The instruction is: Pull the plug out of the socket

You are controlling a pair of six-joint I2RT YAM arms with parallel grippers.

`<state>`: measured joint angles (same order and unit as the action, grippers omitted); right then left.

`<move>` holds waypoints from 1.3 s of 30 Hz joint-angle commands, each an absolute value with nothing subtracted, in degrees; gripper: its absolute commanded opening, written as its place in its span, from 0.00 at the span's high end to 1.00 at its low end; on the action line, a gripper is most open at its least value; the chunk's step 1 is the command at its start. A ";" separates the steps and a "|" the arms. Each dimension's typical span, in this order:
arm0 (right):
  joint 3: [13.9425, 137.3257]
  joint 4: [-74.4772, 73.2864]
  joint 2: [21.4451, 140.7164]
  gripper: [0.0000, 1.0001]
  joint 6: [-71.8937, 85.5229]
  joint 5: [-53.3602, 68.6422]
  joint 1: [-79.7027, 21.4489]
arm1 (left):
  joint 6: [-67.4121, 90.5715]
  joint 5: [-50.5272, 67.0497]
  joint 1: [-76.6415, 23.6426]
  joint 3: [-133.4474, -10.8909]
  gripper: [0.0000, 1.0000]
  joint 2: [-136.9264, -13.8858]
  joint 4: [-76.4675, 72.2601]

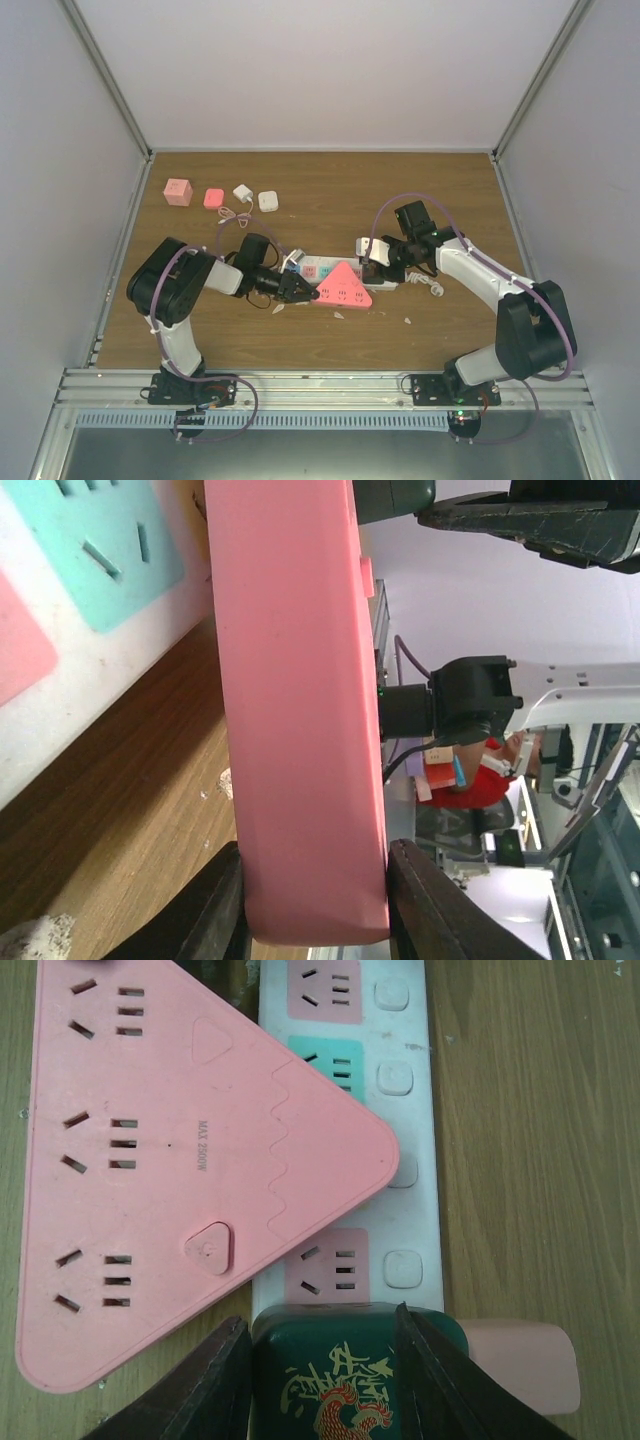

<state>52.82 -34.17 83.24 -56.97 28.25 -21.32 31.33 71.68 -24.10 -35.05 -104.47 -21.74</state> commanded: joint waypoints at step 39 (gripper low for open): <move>49.99 -35.86 86.65 0.64 -55.72 21.72 -21.29 | 17.50 73.37 -26.72 -36.98 1.00 -102.84 -28.78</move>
